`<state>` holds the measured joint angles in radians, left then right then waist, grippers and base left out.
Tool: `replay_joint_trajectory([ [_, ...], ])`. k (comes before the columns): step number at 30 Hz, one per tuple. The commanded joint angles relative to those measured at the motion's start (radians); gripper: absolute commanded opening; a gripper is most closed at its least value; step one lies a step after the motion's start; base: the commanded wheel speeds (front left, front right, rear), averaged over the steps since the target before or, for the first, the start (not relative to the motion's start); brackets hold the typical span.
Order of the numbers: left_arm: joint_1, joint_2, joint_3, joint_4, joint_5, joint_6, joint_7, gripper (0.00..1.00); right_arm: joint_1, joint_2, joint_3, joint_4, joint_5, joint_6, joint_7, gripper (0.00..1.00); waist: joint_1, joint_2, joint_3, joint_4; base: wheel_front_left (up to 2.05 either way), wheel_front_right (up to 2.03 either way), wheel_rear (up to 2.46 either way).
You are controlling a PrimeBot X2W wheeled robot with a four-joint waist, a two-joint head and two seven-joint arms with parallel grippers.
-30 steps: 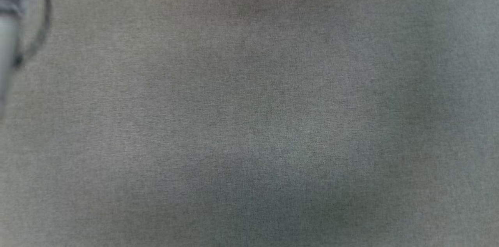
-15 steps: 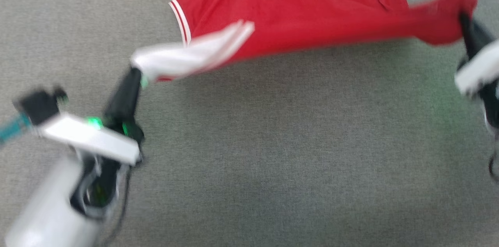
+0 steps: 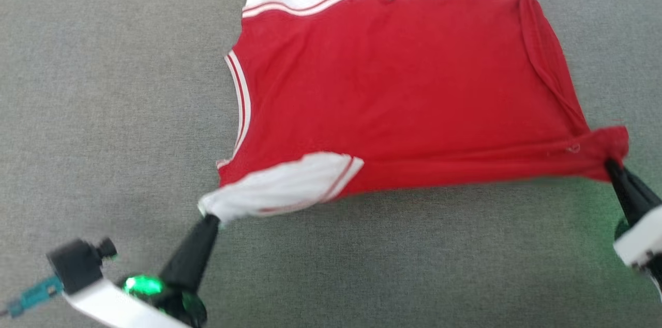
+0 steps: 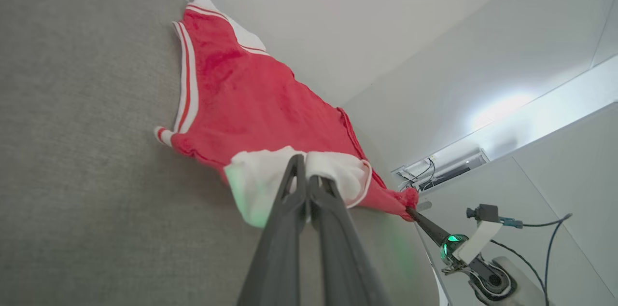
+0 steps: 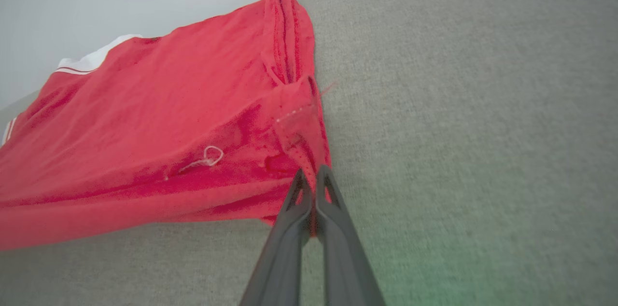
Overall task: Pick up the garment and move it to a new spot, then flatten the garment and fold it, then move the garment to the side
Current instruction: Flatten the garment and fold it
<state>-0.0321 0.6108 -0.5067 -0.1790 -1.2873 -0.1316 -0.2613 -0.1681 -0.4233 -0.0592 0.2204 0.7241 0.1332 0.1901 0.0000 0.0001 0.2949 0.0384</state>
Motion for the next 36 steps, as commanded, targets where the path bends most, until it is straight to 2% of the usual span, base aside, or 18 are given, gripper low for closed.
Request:
replay_joint_trajectory([
  [1,0.016,0.006,0.001,-0.008,0.005,0.002,-0.005,0.00,0.013,0.004,-0.010,-0.016,-0.008,-0.005,0.007,0.00,0.0000,-0.0001,0.001,0.001,0.00,0.00,0.00],
  [8,0.092,0.044,-0.033,-0.097,0.023,0.002,-0.005,0.00,0.177,0.064,-0.150,-0.216,-0.050,-0.003,0.110,0.00,0.0000,-0.0001,0.010,0.001,0.00,0.00,0.00],
  [11,0.043,0.057,-0.049,-0.096,0.033,0.002,-0.005,0.00,0.176,0.100,-0.176,-0.264,-0.066,-0.003,0.144,0.00,0.0000,-0.0001,0.006,-0.003,0.00,0.00,0.00],
  [15,-0.065,0.086,-0.099,-0.072,0.006,0.002,-0.001,0.00,0.113,0.117,-0.153,-0.278,-0.078,-0.003,0.185,0.00,0.0000,-0.0001,0.005,-0.016,0.00,0.00,0.00],
  [20,-0.249,0.108,-0.151,-0.014,-0.069,0.002,0.033,0.00,-0.019,0.122,-0.115,-0.217,-0.089,-0.003,0.205,0.00,0.0000,-0.0001,0.021,-0.038,0.00,0.00,0.00],
  [26,-0.446,0.093,-0.170,0.112,-0.154,0.002,0.049,0.00,-0.179,0.132,-0.073,-0.073,-0.104,-0.003,0.174,0.00,0.0000,-0.0001,0.057,-0.059,0.00,0.00,0.00],
  [31,-0.544,0.064,-0.186,0.237,-0.192,0.002,0.042,0.00,-0.277,0.141,-0.056,0.068,-0.097,-0.003,0.130,0.00,0.0000,-0.0001,0.089,-0.067,0.00,0.00,0.00],
  [36,-0.591,0.053,-0.237,0.354,-0.179,0.002,0.043,0.00,-0.345,0.137,-0.006,0.176,-0.092,-0.003,0.071,0.00,0.0000,-0.0001,0.113,-0.072,0.00,0.00,0.00],
])
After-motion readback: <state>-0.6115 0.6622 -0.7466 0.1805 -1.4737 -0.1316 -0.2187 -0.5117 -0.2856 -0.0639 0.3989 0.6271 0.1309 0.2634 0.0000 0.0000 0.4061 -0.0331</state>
